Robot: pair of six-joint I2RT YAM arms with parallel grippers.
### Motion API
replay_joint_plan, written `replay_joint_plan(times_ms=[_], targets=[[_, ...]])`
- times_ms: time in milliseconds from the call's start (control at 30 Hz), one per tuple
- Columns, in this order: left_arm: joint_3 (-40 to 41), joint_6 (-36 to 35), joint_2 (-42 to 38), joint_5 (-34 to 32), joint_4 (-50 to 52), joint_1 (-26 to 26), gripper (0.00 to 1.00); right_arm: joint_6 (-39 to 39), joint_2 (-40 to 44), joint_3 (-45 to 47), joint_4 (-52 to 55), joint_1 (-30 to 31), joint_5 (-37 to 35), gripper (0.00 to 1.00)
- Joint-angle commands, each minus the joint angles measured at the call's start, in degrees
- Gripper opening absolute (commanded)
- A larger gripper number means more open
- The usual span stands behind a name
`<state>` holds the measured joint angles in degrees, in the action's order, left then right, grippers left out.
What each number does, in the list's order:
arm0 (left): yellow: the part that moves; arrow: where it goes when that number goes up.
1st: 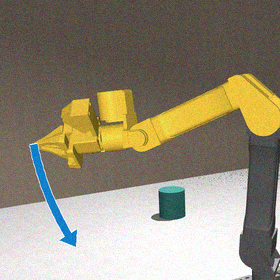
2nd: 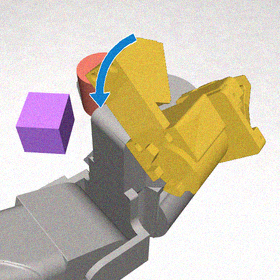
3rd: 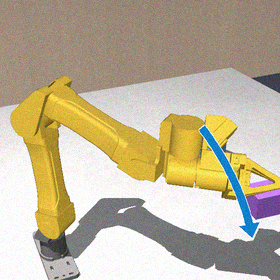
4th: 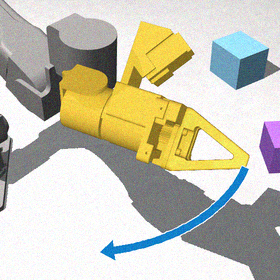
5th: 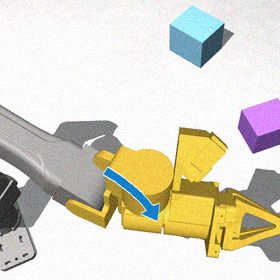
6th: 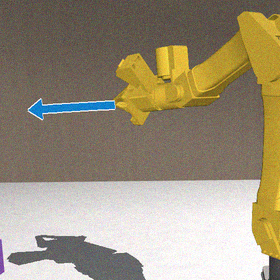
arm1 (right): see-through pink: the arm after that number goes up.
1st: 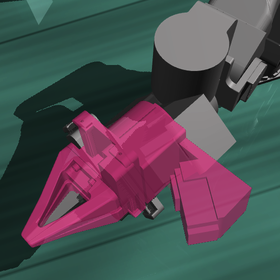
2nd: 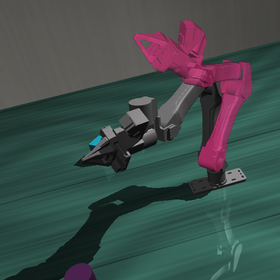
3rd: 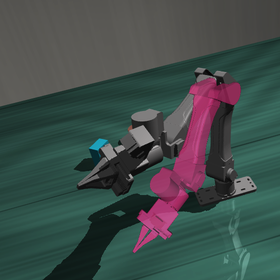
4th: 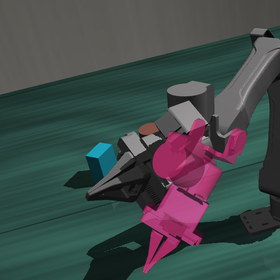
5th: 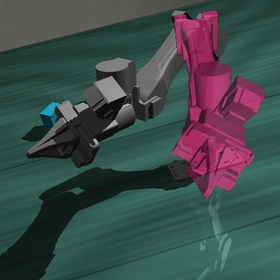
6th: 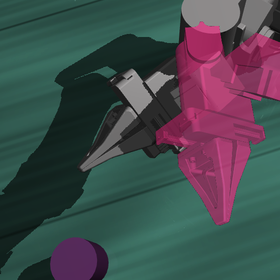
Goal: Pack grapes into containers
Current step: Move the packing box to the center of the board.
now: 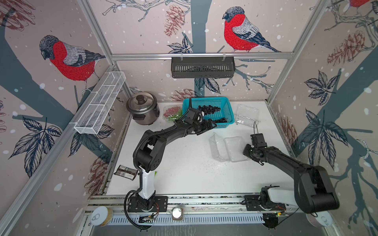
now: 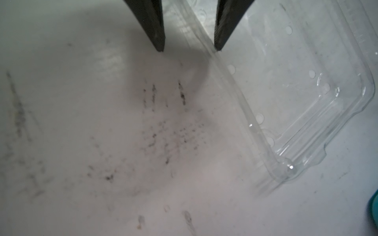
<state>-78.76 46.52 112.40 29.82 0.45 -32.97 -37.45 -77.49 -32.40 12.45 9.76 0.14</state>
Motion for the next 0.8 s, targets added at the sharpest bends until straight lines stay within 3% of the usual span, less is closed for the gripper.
replay_joint_plan(times_ms=[0, 200, 367, 533, 667, 767], targets=[[-0.84, 0.56, 0.95, 1.87, -1.19, -0.49, 0.97, 2.55, -3.62, -3.04, -1.91, 1.97, -0.83, 0.39], [2.73, 2.43, -0.36, 4.38, -3.82, -0.63, 0.97, 6.8, -12.06, -11.71, -1.85, 7.73, -5.08, 0.31], [9.64, 2.86, -5.7, 4.29, -5.08, 0.48, 0.97, 10.19, -17.79, -19.03, -0.4, 11.63, -9.64, 0.31], [14.67, 2.5, -9.71, 3.49, -5.2, 1.59, 0.97, 11.52, -21.18, -24.25, 1.67, 12.38, -9.72, 0.46], [15.65, 1.66, -11.46, 2.97, -3.95, 3.25, 0.97, 11.2, -20.24, -25.92, 2.63, 12.56, -7.97, 0.69], [14.67, 0.26, -12.78, 2.5, -1.71, 4.46, 0.97, 10.92, -17.72, -26.56, 3.37, 12.61, -6.3, 0.8]])
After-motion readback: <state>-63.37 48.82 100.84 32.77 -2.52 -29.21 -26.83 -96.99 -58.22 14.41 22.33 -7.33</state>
